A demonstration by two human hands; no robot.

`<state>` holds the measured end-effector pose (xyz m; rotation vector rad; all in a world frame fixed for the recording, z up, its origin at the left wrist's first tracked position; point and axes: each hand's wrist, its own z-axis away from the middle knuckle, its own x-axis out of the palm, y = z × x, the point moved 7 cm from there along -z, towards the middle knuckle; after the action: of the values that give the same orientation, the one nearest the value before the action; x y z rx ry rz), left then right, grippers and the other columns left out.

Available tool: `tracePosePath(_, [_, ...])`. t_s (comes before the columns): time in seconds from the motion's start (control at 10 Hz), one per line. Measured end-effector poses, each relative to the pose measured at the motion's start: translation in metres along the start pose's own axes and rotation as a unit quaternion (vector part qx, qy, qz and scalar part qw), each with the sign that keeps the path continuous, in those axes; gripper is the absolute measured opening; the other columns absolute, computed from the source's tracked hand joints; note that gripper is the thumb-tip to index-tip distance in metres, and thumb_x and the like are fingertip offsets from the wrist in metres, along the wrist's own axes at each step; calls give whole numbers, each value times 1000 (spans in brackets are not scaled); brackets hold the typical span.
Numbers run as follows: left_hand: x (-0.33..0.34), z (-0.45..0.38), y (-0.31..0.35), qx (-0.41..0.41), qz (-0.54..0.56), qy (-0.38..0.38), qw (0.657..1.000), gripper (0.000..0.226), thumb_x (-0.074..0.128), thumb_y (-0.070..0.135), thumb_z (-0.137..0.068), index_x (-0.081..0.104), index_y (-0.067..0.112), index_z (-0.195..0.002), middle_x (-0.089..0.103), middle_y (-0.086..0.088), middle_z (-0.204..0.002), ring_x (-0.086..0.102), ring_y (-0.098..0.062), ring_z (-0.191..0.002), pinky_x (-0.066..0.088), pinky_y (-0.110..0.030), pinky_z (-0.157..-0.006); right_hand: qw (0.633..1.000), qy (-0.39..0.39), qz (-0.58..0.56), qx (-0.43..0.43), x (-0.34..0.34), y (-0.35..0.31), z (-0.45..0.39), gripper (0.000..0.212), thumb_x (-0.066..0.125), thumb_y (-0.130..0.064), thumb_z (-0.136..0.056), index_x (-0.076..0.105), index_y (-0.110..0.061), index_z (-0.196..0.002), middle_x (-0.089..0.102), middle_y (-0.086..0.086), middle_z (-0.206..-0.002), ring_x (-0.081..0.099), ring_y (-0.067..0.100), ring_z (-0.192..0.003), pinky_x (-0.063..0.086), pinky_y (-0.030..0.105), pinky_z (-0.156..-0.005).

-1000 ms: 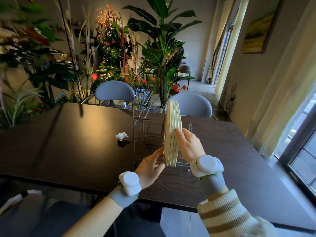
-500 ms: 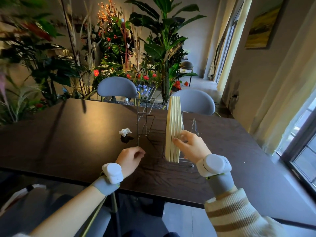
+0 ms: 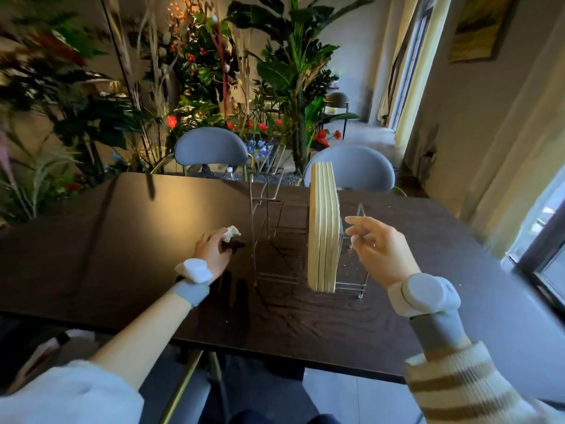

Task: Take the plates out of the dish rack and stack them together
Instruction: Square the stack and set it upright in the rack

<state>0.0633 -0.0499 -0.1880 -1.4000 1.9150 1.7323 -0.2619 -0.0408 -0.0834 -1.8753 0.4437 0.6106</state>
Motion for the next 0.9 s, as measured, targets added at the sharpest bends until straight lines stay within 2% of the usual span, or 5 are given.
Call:
tracePosePath(0.2, [20, -20, -12, -5, -25, -18, 1000, 46, 68, 4, -75, 55, 4, -119, 52, -24, -124, 46, -42, -113, 35, -41, -96, 989, 41, 130, -59, 7, 4, -16, 46, 50, -20, -90, 41, -21, -135, 44, 8, -141, 36, 29, -132, 29, 40, -109])
tracePosePath(0.3, [28, -26, -15, 14, -52, -27, 998, 46, 68, 2, -73, 54, 1, -118, 51, -25, -126, 45, -44, -116, 36, -44, -97, 980, -54, 192, 11, 27, 27, -24, 56, 30, -41, -95, 13, -26, -146, -2, 3, -159, -5, 21, -146, -1, 42, -118])
tracePosePath(0.4, [35, -34, -16, 19, -69, -40, 997, 46, 67, 5, -73, 55, 4, -117, 44, -28, -133, 38, -47, -122, 36, -48, -97, 984, -107, 133, 46, 36, 34, -26, 56, 21, -45, -95, 11, -24, -146, -9, 1, -159, -14, 18, -145, -6, 40, -118])
tracePosePath(0.8, [74, -92, -39, 52, -201, -150, 967, 51, 50, 38, -85, 45, 4, -123, 49, -29, -128, 31, -44, -129, 26, -50, -105, 982, -135, 127, 38, 38, 35, -33, 55, 20, -48, -94, 11, -29, -146, 6, -2, -159, -4, 16, -146, 1, 38, -117])
tracePosePath(0.9, [79, -98, -39, 7, -147, -120, 982, 29, 54, 3, -86, 53, -10, -111, 56, -37, -107, 49, -49, -106, 38, -51, -92, 985, -129, 112, 16, 38, 27, -51, 52, 26, -41, -96, 18, -25, -145, 19, 1, -157, 8, 19, -145, 10, 39, -117])
